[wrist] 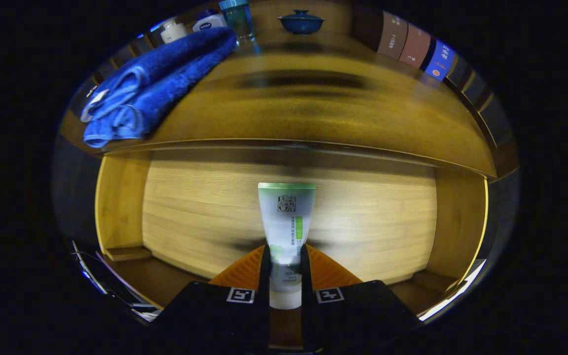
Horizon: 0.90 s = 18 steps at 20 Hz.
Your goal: Pull open the drawer, take out the items inside it, and place them on the countertop above the cabinet.
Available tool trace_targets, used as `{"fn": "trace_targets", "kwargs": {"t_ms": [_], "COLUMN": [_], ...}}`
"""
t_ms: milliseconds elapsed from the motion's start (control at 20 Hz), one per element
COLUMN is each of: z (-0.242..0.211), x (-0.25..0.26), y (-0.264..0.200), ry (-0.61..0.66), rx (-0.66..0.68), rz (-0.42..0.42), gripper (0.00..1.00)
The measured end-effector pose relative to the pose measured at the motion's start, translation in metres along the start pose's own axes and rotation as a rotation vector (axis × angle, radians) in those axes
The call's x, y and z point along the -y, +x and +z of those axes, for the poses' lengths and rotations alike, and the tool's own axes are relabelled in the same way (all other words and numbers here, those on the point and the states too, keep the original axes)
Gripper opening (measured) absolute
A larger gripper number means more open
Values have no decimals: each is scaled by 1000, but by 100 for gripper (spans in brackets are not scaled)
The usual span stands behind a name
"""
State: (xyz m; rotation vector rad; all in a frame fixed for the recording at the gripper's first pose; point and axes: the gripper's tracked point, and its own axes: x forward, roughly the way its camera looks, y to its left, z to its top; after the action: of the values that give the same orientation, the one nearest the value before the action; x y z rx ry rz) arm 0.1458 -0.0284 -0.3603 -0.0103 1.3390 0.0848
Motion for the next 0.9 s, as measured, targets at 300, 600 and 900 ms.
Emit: {"fn": "trace_targets", "kwargs": {"t_ms": [300, 600, 900], "z": [4, 43, 130], "x": [-1, -4, 9], "y": [-55, -100, -89], "ry": [8, -2, 50], "rx": [61, 89, 111], "rz": [9, 23, -25], "gripper": [30, 30, 30]}}
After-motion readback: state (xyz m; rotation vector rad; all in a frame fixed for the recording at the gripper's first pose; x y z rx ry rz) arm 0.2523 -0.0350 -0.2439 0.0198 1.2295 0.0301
